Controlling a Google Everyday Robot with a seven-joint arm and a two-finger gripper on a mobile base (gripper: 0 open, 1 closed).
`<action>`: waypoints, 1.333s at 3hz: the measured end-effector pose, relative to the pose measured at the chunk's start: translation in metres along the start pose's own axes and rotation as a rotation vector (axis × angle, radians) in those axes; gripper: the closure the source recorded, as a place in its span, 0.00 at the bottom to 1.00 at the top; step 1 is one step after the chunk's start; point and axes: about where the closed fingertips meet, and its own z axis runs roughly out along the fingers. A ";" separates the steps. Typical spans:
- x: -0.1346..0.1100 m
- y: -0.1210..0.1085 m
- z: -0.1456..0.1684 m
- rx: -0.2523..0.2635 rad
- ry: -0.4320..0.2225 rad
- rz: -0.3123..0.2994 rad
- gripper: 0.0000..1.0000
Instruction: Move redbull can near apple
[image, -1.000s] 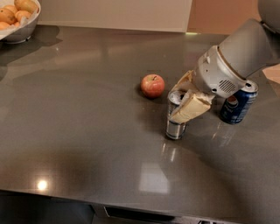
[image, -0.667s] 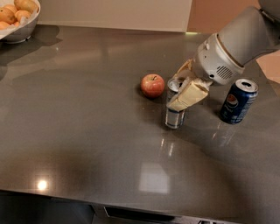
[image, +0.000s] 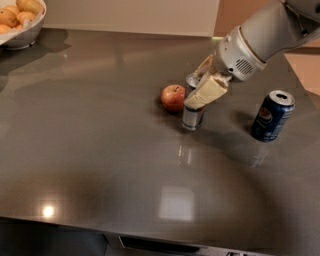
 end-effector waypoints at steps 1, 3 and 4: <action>0.002 -0.021 0.007 0.017 0.000 0.034 1.00; 0.013 -0.043 0.019 0.025 -0.002 0.081 1.00; 0.019 -0.048 0.024 0.021 -0.009 0.097 1.00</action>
Offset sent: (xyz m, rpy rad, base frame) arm 0.0499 -0.0074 -0.0111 0.0121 0.0212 -0.0931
